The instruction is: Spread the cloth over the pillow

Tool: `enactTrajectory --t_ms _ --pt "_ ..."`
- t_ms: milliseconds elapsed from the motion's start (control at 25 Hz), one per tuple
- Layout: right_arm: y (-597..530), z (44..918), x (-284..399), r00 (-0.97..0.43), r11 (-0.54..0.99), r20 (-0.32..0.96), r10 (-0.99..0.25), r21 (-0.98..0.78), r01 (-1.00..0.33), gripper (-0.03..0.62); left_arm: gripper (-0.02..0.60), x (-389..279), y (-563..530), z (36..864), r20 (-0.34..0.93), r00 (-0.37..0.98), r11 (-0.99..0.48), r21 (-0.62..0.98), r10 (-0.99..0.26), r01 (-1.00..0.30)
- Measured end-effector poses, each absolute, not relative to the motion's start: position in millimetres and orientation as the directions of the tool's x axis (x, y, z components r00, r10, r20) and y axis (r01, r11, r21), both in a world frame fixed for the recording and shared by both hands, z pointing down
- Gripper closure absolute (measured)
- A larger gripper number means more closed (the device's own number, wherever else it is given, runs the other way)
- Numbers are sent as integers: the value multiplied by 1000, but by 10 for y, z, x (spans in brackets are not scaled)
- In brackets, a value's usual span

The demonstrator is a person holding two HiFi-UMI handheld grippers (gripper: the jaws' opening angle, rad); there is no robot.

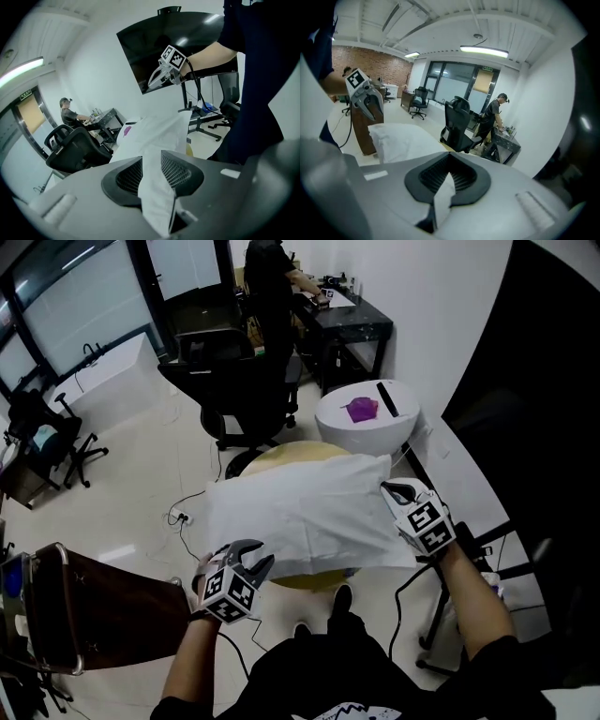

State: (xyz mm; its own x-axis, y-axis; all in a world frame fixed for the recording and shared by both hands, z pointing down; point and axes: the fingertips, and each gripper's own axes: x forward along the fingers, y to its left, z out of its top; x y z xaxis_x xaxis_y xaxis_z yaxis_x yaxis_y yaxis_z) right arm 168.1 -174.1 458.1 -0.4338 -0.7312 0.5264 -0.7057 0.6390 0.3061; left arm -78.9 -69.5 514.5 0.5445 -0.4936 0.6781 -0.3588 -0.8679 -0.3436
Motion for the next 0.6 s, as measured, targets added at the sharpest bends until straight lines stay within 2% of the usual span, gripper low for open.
enactTrajectory --t_ms 400,600 --pt "-394 4656 1156 -543 656 481 -688 91 -750 588 468 -751 4 5120 646 615 -891 -293 -453 -348" --pt "71 4761 1121 -585 664 460 -668 13 -748 588 468 -715 300 5175 672 592 -895 -298 -444 -333"
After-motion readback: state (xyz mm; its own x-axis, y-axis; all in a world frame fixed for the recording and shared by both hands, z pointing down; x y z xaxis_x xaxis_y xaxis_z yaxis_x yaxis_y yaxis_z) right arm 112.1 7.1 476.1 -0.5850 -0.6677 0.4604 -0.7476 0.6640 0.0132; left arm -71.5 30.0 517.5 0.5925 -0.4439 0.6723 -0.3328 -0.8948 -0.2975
